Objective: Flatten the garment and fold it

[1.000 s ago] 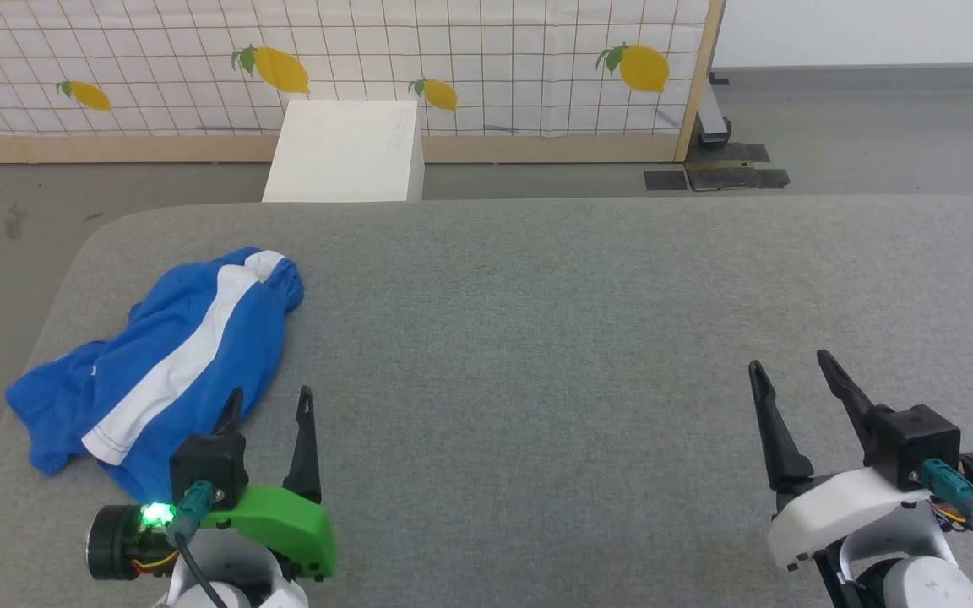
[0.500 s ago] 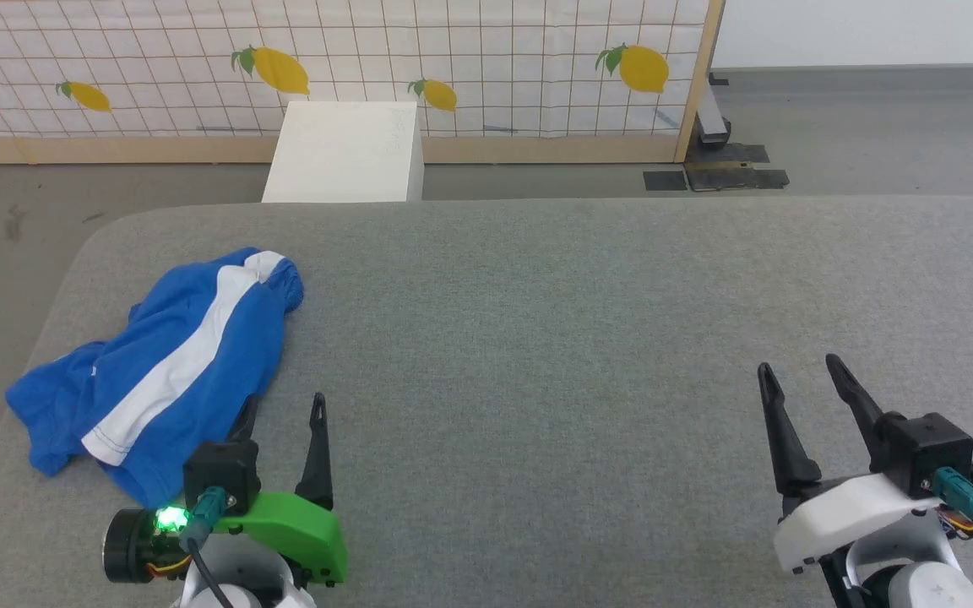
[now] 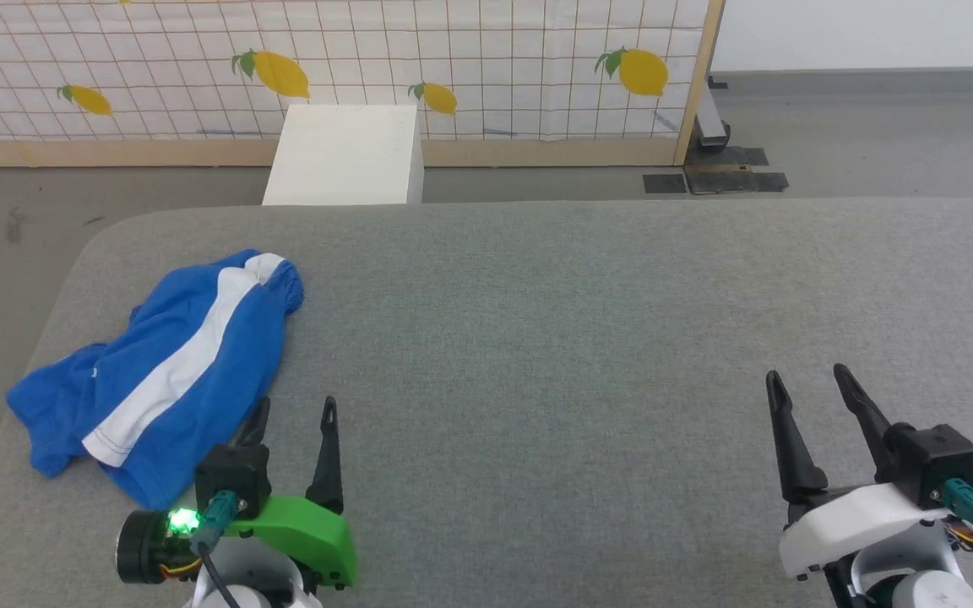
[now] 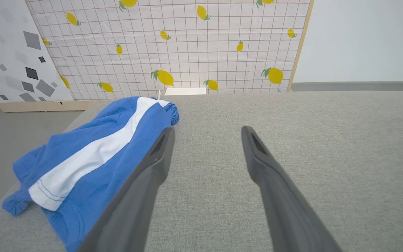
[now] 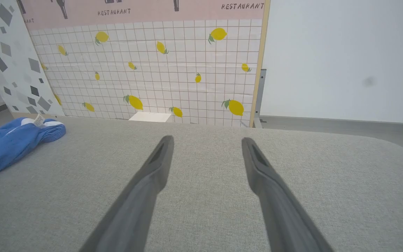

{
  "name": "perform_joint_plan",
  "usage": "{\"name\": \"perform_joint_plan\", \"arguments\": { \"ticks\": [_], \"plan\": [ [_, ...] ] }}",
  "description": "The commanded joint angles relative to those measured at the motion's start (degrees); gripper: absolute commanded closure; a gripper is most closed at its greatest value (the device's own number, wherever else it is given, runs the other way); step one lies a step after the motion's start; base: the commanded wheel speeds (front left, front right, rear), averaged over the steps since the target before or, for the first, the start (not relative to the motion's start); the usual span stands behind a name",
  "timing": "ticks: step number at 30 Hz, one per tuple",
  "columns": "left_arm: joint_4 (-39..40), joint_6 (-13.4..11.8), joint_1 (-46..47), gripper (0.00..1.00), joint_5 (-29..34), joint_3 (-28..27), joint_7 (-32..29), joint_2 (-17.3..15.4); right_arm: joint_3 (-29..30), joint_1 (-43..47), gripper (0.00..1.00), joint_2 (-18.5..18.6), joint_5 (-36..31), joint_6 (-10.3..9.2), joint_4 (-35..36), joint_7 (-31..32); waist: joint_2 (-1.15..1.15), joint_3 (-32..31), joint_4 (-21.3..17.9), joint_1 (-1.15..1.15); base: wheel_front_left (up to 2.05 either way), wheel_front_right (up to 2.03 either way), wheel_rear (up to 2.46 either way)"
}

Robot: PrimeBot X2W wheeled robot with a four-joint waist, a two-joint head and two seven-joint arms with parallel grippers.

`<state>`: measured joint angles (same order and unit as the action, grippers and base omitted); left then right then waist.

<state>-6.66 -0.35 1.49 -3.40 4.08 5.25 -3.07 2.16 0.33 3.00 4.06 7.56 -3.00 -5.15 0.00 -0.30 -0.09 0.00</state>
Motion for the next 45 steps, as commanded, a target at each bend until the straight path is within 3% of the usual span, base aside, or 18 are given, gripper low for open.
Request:
{"name": "perform_joint_plan", "arguments": {
  "ticks": [1,36,45],
  "plan": [
    [-0.4,-0.4,1.1,0.0,-0.8,0.2,0.7,-0.2,0.2,1.0,0.0,-0.1,0.5,-0.03,-0.3,-0.7,0.0,0.0,0.0,0.0,0.0,0.0,0.0],
    [-5.4,-1.1,2.9,0.0,-3.4,3.2,5.3,-0.4,1.6,2.2,0.0,-0.1,3.8,-0.05,-2.8,-5.3,0.0,0.3,0.4,0.0,0.0,0.0,0.0],
    [-6.2,-1.4,3.6,0.0,-4.1,3.6,6.3,-0.6,1.7,2.2,0.0,-0.1,3.7,-0.06,-3.7,-6.4,0.0,0.0,2.8,0.0,0.0,0.0,0.0]
  ]
}}
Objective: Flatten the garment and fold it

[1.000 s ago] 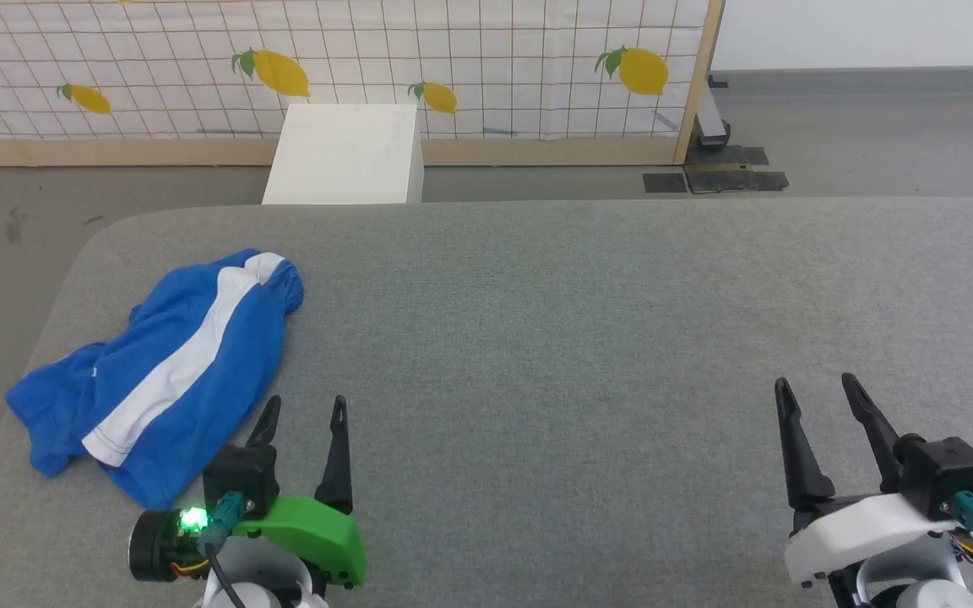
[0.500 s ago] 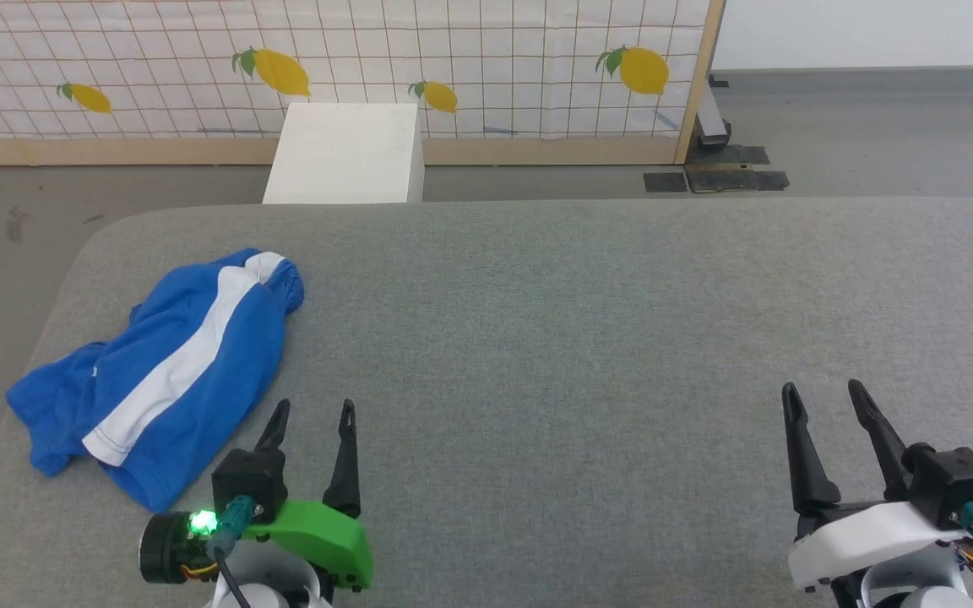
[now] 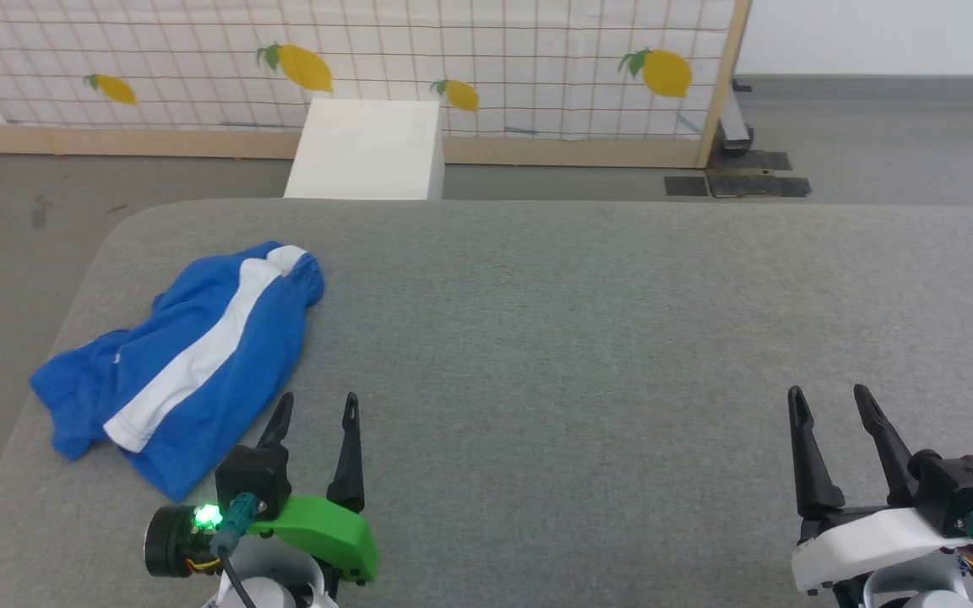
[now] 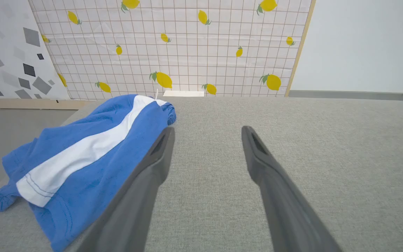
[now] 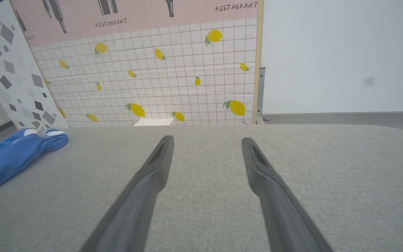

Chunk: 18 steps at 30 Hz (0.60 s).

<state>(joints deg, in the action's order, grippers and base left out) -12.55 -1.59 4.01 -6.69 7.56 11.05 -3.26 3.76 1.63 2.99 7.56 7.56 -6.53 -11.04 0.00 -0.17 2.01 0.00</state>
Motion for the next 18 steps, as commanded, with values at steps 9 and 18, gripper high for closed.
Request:
{"name": "perform_joint_plan", "arguments": {
  "ticks": [9,18],
  "plan": [
    [-1.1,-0.7,1.2,0.0,-1.6,0.0,1.6,-0.8,-0.7,0.9,0.0,-0.1,0.3,-0.06,-1.4,-1.6,0.0,-0.2,6.2,0.0,0.0,0.0,0.0],
    [-2.1,-1.1,1.2,0.0,-2.3,0.3,2.6,-1.3,-1.4,1.1,0.0,-0.1,0.9,-0.07,-2.5,-2.7,0.0,-0.4,13.5,0.0,0.0,0.0,0.0]
  ]
}}
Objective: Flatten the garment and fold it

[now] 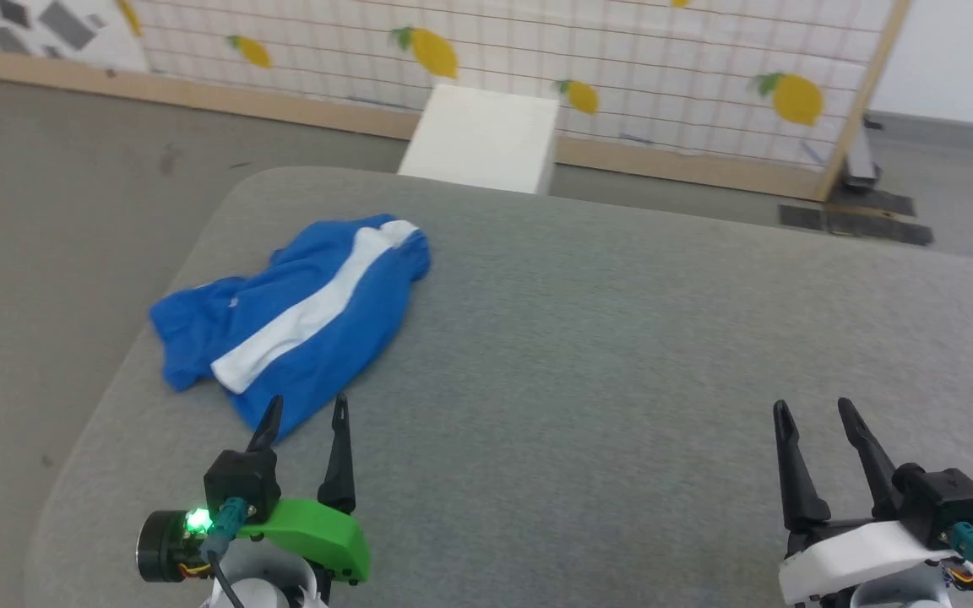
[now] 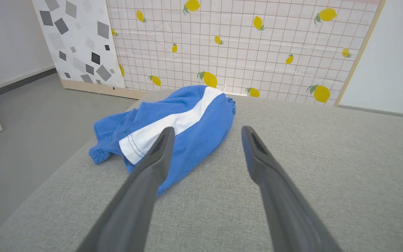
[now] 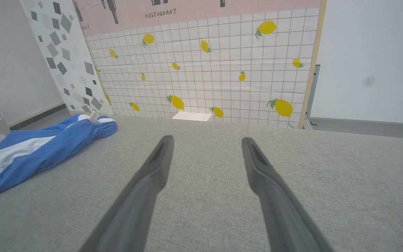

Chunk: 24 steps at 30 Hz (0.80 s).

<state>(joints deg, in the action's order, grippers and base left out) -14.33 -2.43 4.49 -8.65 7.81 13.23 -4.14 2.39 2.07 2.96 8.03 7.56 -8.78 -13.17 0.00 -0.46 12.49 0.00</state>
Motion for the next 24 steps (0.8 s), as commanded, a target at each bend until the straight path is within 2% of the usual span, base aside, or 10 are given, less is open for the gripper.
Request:
{"name": "perform_joint_plan", "arguments": {
  "ticks": [1,11,17,24],
  "plan": [
    [-0.3,-0.3,0.7,0.0,-0.4,0.0,0.6,-0.5,-0.3,0.7,0.0,-0.1,0.5,-0.07,-0.4,-0.7,0.0,-0.1,3.8,0.0,0.0,0.0,0.0],
    [-1.5,-0.9,0.2,0.0,-1.3,0.4,1.8,-1.3,-2.0,1.0,0.0,-0.1,1.9,-0.08,-1.9,-1.8,0.0,-0.5,11.3,0.0,0.0,0.0,0.0],
    [-1.3,-1.0,-0.3,0.0,-1.6,0.4,1.8,-1.4,-2.5,1.0,0.0,-0.1,2.1,-0.08,-2.1,-1.8,0.0,-0.4,13.5,0.0,0.0,0.0,0.0],
    [-1.4,-1.2,-0.6,0.0,-1.8,0.5,1.8,-1.4,-2.8,0.9,0.0,-0.1,2.3,-0.08,-2.6,-1.8,0.0,-0.6,14.4,0.0,0.0,0.0,0.0]
  ]
}}
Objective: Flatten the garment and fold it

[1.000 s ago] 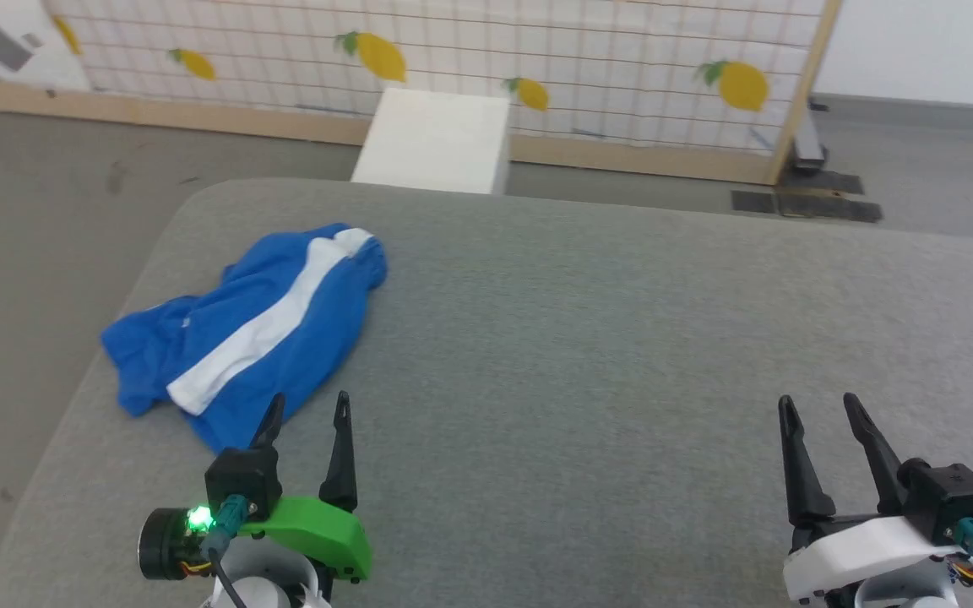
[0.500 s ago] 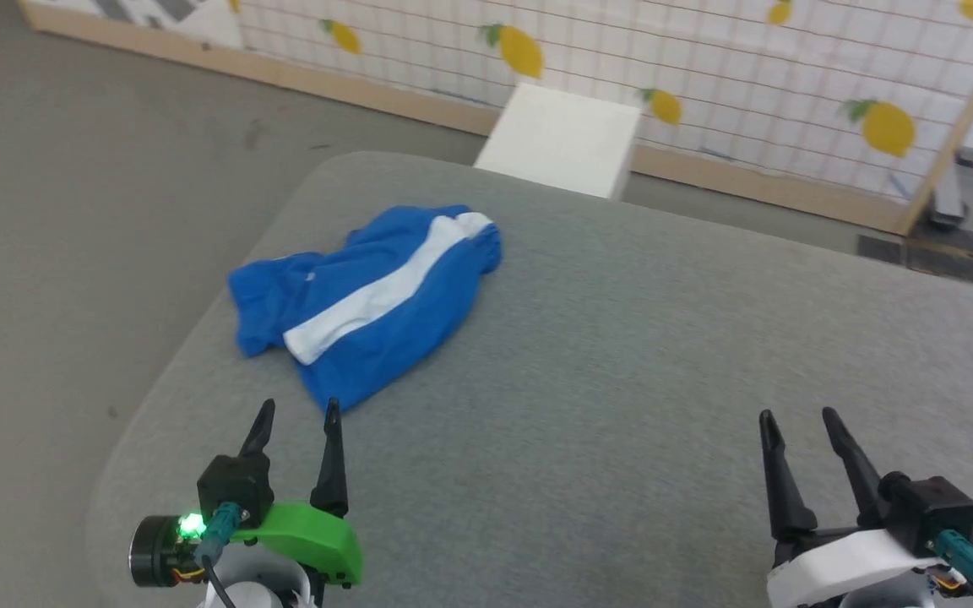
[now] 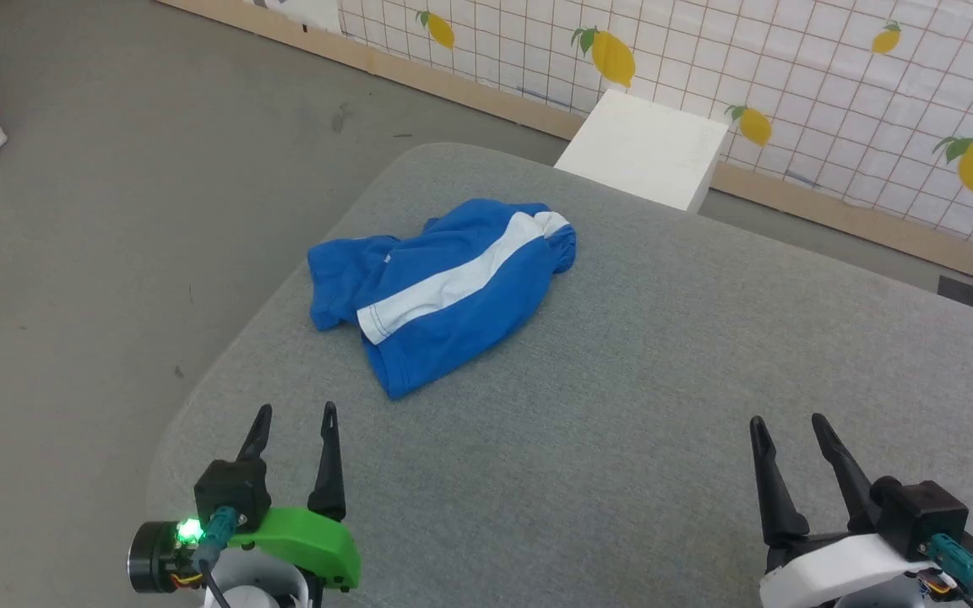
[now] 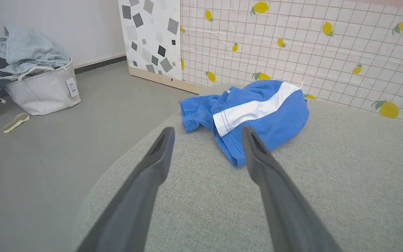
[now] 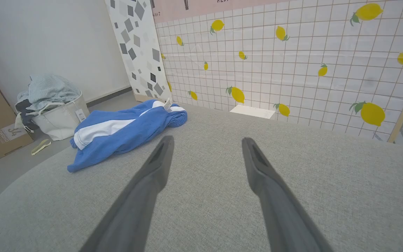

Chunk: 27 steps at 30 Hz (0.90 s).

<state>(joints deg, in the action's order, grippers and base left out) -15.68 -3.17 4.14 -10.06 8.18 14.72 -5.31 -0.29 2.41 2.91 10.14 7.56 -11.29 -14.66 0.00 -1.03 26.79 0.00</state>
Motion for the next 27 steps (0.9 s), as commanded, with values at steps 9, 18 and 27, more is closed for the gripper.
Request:
{"name": "perform_joint_plan", "arguments": {
  "ticks": [9,18,27],
  "plan": [
    [-0.9,-0.2,0.8,0.0,-0.9,0.5,0.3,-0.5,-0.7,0.4,0.0,0.0,0.4,-0.08,-0.3,-0.3,0.0,0.0,-0.5,0.0,0.0,0.0,0.0],
    [-6.0,3.4,12.2,0.0,-3.4,0.2,-3.3,-1.9,-0.8,-0.4,0.0,0.0,-1.0,-0.08,1.0,0.5,0.0,2.7,-2.0,0.0,0.0,0.0,0.0],
    [-19.0,7.6,30.0,0.0,-8.4,-1.5,-13.5,-4.5,-1.2,-3.3,0.0,0.0,-3.8,-0.08,4.7,3.5,0.0,10.0,-7.2,0.0,0.0,0.0,0.0]
  ]
}}
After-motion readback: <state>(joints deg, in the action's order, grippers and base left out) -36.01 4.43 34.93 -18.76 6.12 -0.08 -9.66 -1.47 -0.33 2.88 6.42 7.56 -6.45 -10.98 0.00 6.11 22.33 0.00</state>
